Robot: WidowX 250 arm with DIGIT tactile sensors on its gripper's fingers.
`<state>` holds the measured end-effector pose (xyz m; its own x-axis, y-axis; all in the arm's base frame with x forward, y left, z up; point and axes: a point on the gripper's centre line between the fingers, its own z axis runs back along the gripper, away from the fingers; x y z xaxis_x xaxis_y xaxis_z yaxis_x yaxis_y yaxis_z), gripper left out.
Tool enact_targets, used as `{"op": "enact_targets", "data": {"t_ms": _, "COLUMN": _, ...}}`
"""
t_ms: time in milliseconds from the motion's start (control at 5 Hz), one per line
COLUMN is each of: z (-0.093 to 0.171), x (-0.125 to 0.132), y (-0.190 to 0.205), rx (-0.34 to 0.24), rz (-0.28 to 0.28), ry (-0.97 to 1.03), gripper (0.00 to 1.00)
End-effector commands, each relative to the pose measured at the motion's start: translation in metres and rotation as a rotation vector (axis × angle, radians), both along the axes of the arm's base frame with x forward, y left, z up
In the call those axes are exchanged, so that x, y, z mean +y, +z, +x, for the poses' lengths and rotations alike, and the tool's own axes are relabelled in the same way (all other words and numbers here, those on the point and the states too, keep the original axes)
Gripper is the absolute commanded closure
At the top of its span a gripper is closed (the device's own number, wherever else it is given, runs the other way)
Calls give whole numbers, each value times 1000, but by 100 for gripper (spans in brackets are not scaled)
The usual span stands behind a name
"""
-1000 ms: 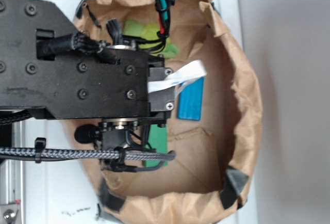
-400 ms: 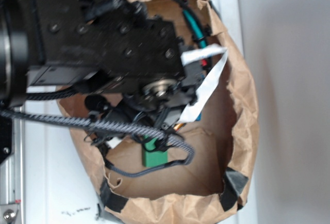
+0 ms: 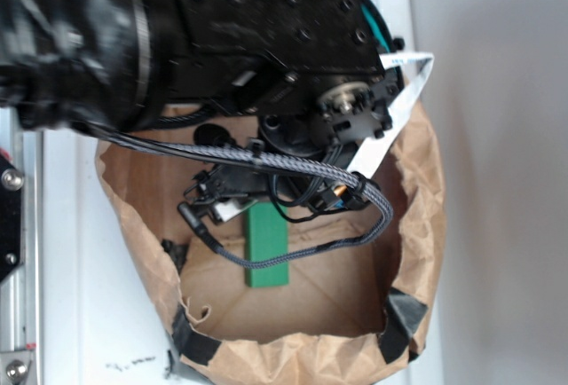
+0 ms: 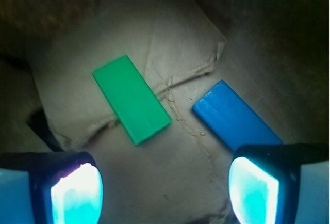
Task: Grab the green block.
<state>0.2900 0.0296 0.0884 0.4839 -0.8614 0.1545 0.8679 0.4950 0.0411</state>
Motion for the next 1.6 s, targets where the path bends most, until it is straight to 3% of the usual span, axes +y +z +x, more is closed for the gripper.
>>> {"op": "enact_targets", "data": {"t_ms": 0, "z": -24, "x": -31, "y": -7, "rx": -82, "rz": 85, "ry": -195, "gripper": 0}}
{"op": "enact_targets", "data": {"t_ms": 400, "z": -28, "x": -66, "y": -12, "rx": -74, "rz": 80, "ry": -252, "gripper": 0}}
{"op": "enact_targets", "data": {"t_ms": 1000, "z": -8, "x": -75, "y": -15, "rx": -86, "rz": 81, "ry": -276, "gripper": 0}}
{"op": "enact_targets", "data": {"t_ms": 1400, "z": -12, "x": -87, "y": -21, "rx": -90, "rz": 86, "ry": -306, "gripper": 0}}
